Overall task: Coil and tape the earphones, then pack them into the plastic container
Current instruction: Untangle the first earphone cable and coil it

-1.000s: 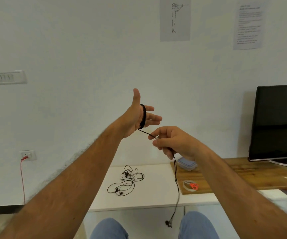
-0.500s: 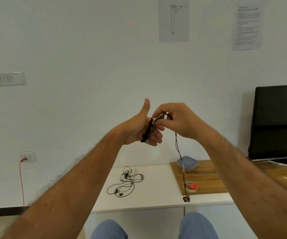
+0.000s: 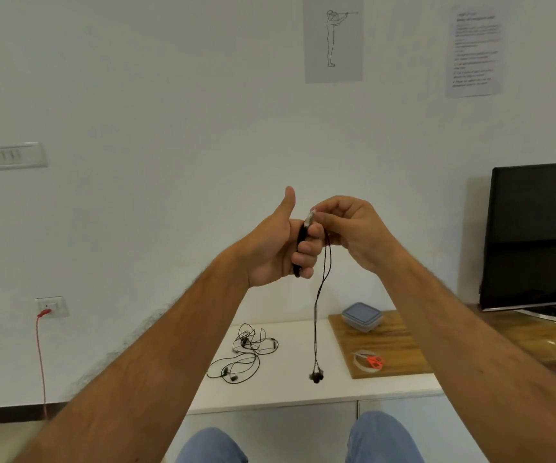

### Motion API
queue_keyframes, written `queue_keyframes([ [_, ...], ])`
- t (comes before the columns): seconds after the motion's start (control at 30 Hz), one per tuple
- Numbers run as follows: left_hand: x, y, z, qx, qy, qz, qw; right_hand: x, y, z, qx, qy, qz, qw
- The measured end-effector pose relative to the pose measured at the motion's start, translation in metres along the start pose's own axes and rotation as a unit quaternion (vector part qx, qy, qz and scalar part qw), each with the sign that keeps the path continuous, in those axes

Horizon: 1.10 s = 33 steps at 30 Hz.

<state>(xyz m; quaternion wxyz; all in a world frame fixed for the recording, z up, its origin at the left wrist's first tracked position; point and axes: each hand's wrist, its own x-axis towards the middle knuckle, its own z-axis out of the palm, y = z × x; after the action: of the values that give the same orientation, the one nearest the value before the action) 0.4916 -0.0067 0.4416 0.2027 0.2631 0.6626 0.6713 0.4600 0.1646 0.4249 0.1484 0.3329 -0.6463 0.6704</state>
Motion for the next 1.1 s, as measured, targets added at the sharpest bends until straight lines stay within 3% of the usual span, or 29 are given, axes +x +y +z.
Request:
queue_keyframes([
  [0.2, 0.006, 0.001, 0.005, -0.087, 0.003, 0.044, 0.995, -0.011, 0.013, 0.019, 0.08, 0.018, 0.05, 0.995],
  [0.5, 0.005, 0.005, 0.004, -0.149, 0.041, 0.077, 0.985, -0.026, 0.027, 0.033, -0.041, -0.036, 0.085, 0.995],
  [0.9, 0.007, 0.013, -0.011, -0.004, 0.142, 0.131, 0.981, -0.034, 0.018, 0.035, -0.101, -0.102, 0.147, 0.979],
  [1.1, 0.007, 0.013, -0.02, 0.071, 0.17, 0.097, 0.978, -0.033, 0.006, 0.032, -0.145, -0.105, 0.136, 0.974],
])
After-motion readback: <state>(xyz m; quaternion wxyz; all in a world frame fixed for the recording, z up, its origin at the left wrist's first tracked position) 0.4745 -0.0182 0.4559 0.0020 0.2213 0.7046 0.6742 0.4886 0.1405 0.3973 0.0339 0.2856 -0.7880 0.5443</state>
